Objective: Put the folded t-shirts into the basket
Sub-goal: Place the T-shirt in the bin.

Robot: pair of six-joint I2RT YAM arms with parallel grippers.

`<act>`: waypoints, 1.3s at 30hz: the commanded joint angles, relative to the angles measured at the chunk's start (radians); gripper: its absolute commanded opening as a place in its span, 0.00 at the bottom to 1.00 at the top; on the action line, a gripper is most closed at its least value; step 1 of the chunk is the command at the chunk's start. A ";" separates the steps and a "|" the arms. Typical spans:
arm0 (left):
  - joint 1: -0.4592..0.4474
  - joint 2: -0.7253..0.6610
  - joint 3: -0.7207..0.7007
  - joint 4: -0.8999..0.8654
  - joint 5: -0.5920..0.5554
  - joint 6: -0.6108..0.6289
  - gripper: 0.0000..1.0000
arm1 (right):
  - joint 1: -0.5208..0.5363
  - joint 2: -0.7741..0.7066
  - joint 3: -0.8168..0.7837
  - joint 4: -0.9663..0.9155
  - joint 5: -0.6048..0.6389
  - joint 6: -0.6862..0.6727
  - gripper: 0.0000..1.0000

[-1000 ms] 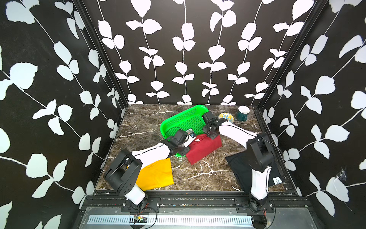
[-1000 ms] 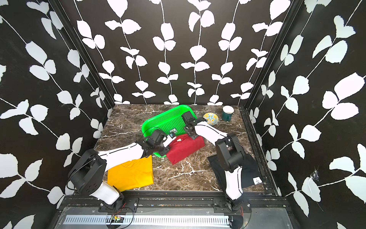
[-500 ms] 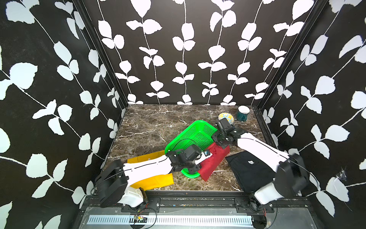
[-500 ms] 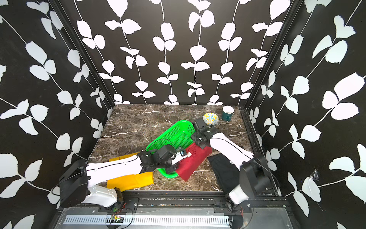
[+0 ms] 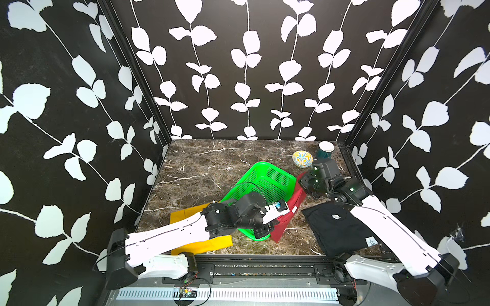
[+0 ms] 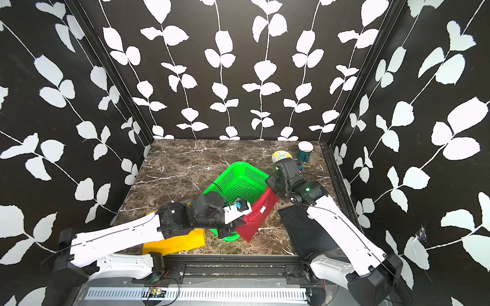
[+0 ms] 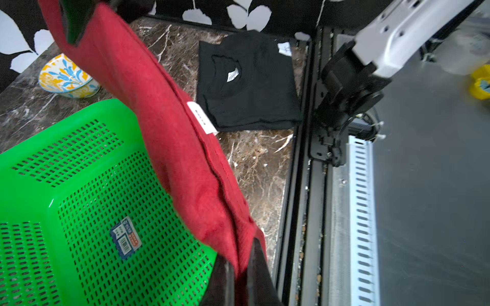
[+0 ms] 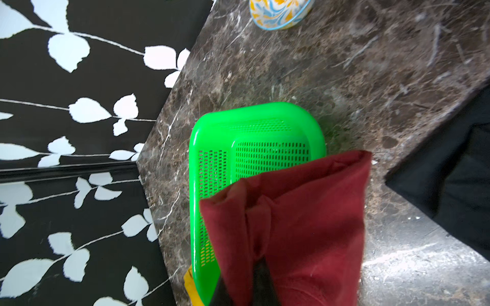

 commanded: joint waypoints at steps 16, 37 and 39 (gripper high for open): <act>0.321 -0.120 0.033 -0.158 0.047 -0.097 0.00 | 0.028 0.245 0.222 0.142 -0.071 0.020 0.00; 0.209 -0.155 0.085 -0.124 0.209 -0.143 0.00 | 0.043 0.110 0.302 -0.097 0.128 -0.087 0.00; 0.166 -0.141 0.075 -0.101 0.199 -0.154 0.00 | 0.043 0.058 0.279 -0.116 0.144 -0.095 0.00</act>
